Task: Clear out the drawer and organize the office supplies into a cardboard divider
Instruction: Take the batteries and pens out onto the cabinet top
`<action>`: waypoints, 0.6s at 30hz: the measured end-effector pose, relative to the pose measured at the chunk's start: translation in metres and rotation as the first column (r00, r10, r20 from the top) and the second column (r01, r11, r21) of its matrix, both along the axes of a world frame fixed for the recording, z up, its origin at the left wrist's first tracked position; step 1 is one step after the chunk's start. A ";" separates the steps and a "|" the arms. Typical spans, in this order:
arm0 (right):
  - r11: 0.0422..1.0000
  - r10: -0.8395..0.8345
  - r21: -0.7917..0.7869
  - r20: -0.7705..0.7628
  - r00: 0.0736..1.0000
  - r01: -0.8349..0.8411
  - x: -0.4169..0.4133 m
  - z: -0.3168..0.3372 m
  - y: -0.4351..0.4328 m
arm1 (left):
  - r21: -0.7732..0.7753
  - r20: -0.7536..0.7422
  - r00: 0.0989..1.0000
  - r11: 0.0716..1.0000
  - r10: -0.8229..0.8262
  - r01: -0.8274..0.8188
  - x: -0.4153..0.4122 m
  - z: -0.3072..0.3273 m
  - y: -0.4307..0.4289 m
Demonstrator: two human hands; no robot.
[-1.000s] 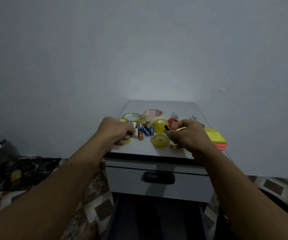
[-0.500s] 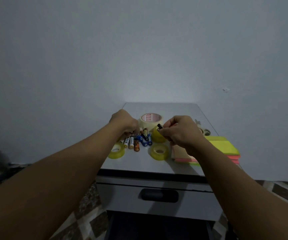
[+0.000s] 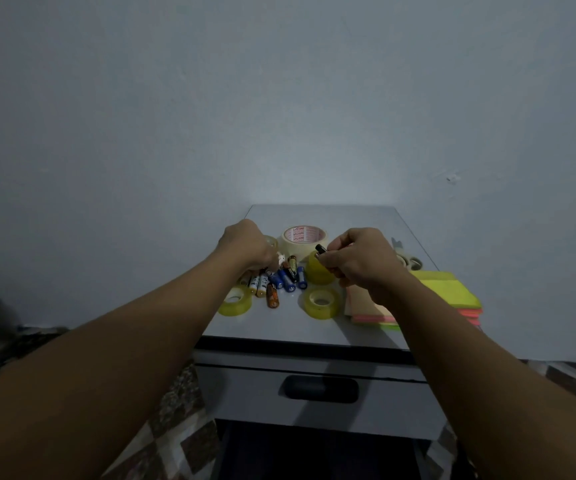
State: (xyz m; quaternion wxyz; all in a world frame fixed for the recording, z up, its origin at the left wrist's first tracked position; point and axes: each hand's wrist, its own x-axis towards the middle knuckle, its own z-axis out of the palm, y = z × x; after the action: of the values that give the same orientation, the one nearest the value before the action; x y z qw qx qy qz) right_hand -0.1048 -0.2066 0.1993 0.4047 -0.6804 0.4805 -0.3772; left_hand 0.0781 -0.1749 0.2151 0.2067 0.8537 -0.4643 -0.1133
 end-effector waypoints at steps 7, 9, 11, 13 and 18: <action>1.000 -0.020 0.008 -0.027 0.999 0.020 0.005 -0.002 -0.005 | -0.063 0.000 1.000 0.998 -0.006 0.006 0.006 -0.006 0.006; 1.000 -0.026 0.001 -0.050 0.998 0.026 0.010 -0.001 -0.007 | -0.099 -0.027 1.000 0.995 -0.012 0.010 0.009 -0.008 0.006; 1.000 -0.029 -0.005 -0.076 0.997 0.029 0.015 0.000 -0.008 | -0.159 -0.060 0.998 0.987 -0.011 0.001 0.014 -0.010 0.008; 0.999 -0.033 -0.022 -0.109 0.994 0.030 0.022 0.002 -0.009 | -0.251 -0.108 0.994 0.968 -0.007 -0.021 0.020 -0.011 0.012; 0.991 -0.063 -0.127 -0.198 0.978 0.039 0.049 0.006 -0.014 | -0.400 -0.238 0.971 0.912 -0.005 -0.093 0.035 -0.016 0.039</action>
State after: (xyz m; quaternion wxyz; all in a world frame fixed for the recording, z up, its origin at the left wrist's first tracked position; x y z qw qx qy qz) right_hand -0.0557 -0.2204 0.2052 0.3019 -0.7260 0.5124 -0.3454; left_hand 0.1128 -0.1355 0.1988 0.4363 0.7825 -0.4306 -0.1091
